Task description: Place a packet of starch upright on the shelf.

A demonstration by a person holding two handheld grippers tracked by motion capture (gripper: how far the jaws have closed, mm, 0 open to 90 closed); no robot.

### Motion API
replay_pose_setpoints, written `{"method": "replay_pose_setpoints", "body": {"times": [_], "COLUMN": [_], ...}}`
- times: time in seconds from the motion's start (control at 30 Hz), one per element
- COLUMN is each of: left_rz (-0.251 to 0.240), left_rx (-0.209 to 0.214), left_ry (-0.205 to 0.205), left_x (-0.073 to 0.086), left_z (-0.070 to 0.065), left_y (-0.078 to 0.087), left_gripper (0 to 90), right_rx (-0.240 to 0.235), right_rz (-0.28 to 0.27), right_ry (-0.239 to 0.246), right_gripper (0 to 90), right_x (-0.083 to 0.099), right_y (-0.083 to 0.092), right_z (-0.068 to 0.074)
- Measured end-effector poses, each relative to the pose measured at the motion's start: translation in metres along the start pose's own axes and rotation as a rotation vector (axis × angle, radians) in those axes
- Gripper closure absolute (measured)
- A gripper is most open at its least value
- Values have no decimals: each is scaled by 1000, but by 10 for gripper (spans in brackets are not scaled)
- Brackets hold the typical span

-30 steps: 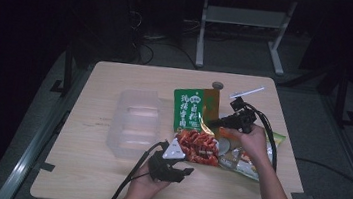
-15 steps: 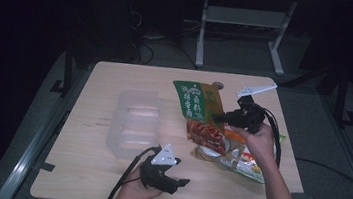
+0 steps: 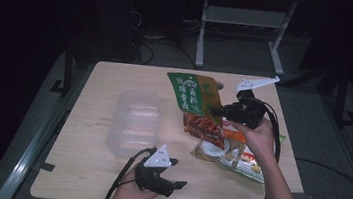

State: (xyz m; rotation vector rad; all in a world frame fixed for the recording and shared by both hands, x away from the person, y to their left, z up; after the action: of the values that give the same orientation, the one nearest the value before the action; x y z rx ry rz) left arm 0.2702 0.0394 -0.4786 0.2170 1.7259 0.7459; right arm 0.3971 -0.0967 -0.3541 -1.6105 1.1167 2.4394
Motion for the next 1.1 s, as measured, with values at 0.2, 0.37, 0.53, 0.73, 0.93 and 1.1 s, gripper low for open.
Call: {"method": "replay_pose_setpoints", "body": {"times": [0.2,0.37,0.53,0.73,0.93,1.1], "left_rz": [0,-5,-13,-20,-17,-19], "left_rx": [9,19,22,21,22,31], "left_ry": [-7,-9,-16,5,-9,-7], "left_x": [0,1,0,1,2,2], "left_z": [1,0,0,2,2,1], "left_y": [0,-1,1,4,4,2], "left_gripper": [262,260,257,258,258,258], "right_rx": [-9,-26,-46,-74,-95,-112], "right_rz": [-9,-21,-25,-27,-37,-45], "right_ry": [17,35,55,91,110,115], "right_gripper": [900,900,900,900,900,900], "right_x": [-9,-19,-30,-46,-63,-74], "right_y": [-1,-4,-11,-23,-38,-51], "right_z": [4,8,13,19,25,26]}}
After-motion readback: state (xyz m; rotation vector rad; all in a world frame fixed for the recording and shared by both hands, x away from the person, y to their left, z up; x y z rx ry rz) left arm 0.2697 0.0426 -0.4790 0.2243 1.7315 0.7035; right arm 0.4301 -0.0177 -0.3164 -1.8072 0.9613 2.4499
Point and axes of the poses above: each handheld gripper's, and its own axes: y roughly backward along the jaws, x roughly out of its underside, z roughly to its left, the point moved 9 cm from there along -y, roughly forward along the jaws, and after that the axes turned 3 degrees about x, right-handed, at the moved point
